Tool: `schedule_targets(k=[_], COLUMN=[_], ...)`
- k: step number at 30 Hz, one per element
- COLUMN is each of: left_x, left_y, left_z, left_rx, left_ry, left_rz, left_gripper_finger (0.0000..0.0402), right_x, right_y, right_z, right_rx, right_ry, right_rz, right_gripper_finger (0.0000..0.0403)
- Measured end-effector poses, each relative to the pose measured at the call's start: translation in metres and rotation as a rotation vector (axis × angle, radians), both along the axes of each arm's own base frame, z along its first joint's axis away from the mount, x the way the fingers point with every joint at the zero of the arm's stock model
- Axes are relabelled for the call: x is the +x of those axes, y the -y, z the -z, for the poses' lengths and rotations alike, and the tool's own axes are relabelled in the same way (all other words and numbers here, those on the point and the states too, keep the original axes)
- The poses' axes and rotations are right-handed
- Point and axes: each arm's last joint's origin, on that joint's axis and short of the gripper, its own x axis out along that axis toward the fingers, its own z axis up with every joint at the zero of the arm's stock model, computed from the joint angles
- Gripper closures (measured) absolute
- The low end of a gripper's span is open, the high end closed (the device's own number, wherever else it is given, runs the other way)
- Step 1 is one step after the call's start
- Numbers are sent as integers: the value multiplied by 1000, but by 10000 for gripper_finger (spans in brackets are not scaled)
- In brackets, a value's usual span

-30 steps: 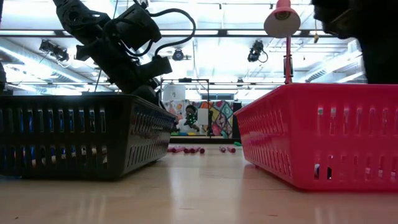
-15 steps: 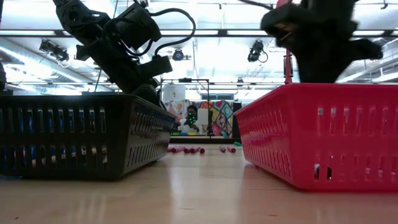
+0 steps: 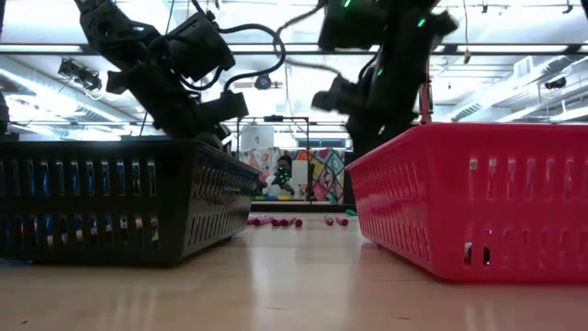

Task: Sort crayons
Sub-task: Put the violet crayon into the orange basket

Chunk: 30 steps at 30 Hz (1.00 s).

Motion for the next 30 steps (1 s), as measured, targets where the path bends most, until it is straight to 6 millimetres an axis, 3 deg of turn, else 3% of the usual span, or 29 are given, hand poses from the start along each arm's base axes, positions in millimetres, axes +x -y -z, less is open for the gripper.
schedule_targets(k=[11, 20, 30], left_x=[-2, -1, -2], left_y=[0, 0, 0], left_z=[2, 2, 3], left_rx=[-15, -15, -16], left_ry=[12, 14, 4], left_rz=[-17, -18, -19], left_gripper_finger=[283, 283, 283], right_x=[19, 20, 26], right_y=[22, 23, 23], right_z=[32, 32, 50], right_rx=[-76, -114, -112], right_ry=[3, 9, -11], right_rz=[4, -2, -26], right_gripper_finger=[293, 293, 293])
